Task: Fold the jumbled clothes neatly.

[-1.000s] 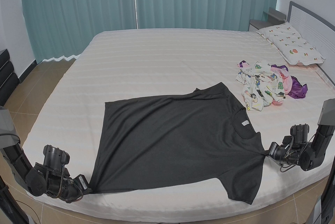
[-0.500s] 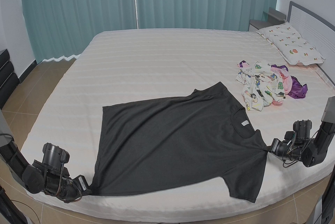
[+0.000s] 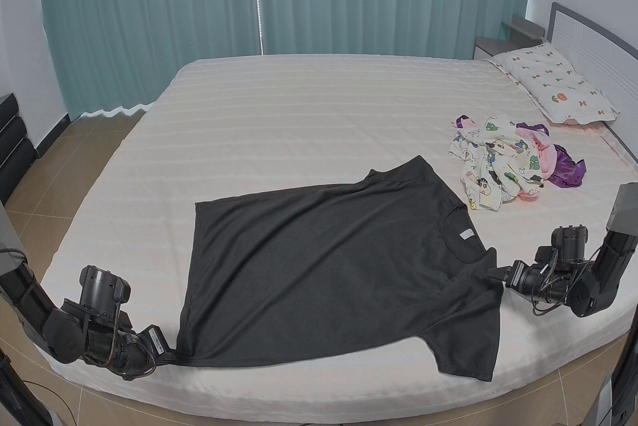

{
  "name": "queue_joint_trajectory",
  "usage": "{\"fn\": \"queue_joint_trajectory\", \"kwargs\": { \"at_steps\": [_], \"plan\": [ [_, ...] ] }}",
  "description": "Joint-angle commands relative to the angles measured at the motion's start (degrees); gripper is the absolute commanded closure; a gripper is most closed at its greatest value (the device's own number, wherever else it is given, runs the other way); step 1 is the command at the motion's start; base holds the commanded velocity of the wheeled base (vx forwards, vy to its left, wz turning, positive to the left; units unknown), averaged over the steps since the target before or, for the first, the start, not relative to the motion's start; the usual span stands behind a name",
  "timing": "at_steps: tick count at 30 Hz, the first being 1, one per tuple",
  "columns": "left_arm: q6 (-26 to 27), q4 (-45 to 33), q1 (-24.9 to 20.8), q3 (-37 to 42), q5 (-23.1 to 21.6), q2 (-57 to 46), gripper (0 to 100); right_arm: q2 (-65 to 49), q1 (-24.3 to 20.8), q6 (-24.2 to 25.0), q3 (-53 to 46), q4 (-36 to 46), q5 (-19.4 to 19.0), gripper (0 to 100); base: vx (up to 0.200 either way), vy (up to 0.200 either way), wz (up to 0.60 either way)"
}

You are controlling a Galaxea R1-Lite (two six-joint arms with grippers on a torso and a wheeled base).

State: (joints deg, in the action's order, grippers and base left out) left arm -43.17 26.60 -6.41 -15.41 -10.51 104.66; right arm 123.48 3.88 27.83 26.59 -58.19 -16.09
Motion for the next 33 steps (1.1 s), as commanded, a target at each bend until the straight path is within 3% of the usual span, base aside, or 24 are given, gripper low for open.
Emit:
{"fn": "queue_joint_trajectory", "kwargs": {
  "at_steps": [1,10,23,24,33],
  "plan": [
    [-0.1,0.0,0.5,-0.8,-0.1,0.3,100,-1.9,0.3,-0.1,-1.6,0.5,0.0,0,0.000,0.000,0.00],
    [-0.8,0.0,2.5,-2.5,-2.1,0.9,100,-6.3,-1.4,-1.4,-12.9,2.6,-2.0,0,0.000,0.000,0.00],
    [-0.8,0.1,2.7,-2.6,-2.4,1.0,100,-3.0,-5.4,-0.3,-11.8,1.5,-2.3,0,0.000,0.000,0.00],
    [-0.8,0.1,2.7,-2.6,-2.4,1.0,100,-2.5,-5.5,-0.4,-11.6,1.1,-2.2,100,0.000,0.000,0.00],
    [-0.8,0.1,3.2,-2.7,-2.4,0.9,100,0.4,-6.4,-0.4,-9.1,0.4,-1.8,100,0.000,0.000,0.00]
  ]
}}
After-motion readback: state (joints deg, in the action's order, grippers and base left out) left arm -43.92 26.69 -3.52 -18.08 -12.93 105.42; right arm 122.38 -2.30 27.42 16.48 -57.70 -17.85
